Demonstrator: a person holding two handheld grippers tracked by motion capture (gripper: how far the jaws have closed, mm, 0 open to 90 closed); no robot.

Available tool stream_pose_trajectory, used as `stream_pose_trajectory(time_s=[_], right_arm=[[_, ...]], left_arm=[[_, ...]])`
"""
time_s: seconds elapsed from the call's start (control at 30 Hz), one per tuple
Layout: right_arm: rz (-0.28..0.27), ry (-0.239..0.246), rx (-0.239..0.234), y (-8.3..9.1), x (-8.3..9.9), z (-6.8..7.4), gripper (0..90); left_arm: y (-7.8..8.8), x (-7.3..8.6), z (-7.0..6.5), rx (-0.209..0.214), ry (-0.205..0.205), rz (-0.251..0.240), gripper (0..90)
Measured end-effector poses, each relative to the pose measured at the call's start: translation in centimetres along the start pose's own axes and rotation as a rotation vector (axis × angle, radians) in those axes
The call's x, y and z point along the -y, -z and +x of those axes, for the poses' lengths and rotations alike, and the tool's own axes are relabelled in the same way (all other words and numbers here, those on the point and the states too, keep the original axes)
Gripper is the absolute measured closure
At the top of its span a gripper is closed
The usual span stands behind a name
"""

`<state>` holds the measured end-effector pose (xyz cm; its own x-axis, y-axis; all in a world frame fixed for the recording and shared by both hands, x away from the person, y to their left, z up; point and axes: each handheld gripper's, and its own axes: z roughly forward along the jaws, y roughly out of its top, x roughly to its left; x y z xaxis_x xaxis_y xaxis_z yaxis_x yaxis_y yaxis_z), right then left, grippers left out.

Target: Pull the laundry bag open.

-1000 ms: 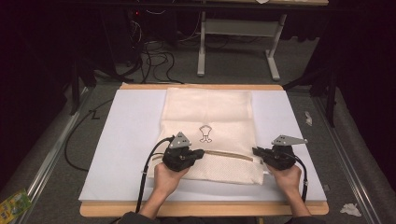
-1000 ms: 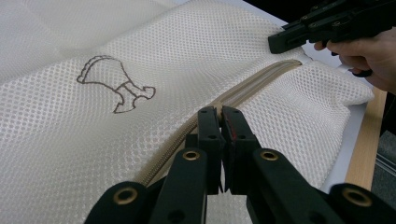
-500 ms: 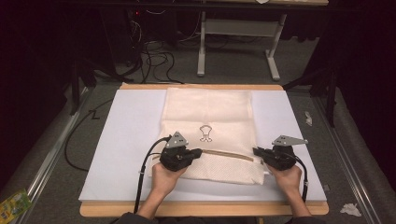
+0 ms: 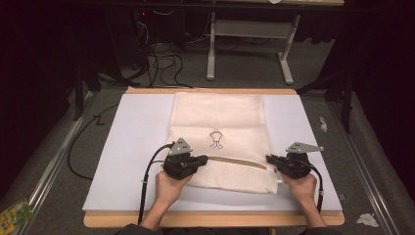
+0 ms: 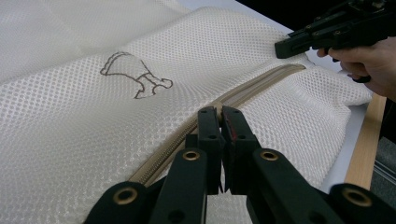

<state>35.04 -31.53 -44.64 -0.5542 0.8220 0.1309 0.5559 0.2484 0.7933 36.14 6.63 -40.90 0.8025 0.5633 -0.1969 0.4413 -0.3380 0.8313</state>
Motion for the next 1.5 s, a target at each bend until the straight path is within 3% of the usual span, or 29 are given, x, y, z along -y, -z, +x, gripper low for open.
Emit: stream_pose_trajectory(time_s=[1.5], right_arm=[[0.004,-0.004,0.015,0.1,0.4,-0.5,88.3]], left_arm=[[3.4,0.1,2.0,-0.062,0.023,-0.041,87.1]])
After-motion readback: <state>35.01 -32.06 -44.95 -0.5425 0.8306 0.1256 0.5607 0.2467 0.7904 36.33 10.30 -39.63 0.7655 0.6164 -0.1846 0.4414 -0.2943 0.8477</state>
